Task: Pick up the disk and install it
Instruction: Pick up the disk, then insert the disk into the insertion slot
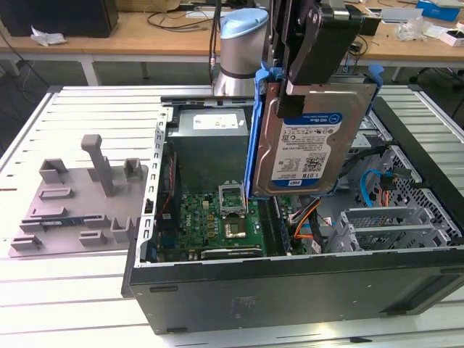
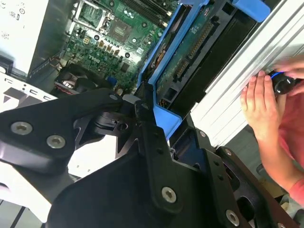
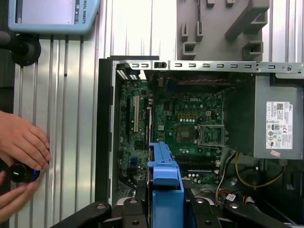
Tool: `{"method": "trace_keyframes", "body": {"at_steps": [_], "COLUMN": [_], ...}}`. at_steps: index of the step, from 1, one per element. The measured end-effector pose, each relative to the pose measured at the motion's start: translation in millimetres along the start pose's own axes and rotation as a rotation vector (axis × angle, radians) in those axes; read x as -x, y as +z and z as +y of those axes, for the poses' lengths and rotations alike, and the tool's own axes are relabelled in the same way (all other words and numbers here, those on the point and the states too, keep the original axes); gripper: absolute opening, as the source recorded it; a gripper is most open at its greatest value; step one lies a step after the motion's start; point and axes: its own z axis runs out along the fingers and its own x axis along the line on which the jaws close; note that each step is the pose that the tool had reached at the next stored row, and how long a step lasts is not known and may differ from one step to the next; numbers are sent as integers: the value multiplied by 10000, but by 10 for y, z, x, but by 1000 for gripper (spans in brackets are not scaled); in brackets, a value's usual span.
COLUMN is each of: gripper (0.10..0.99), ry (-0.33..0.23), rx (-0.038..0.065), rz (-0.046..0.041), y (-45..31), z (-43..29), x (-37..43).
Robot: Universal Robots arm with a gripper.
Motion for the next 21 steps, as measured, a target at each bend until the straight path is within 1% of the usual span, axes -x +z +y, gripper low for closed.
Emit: {"method": "trace_keyframes", "body": {"at_steps": [21], "gripper": [369], "ry": [1], "rx": [-1], "rz": [0], "y": [-1], "z": [-31], "x": [-1]}}
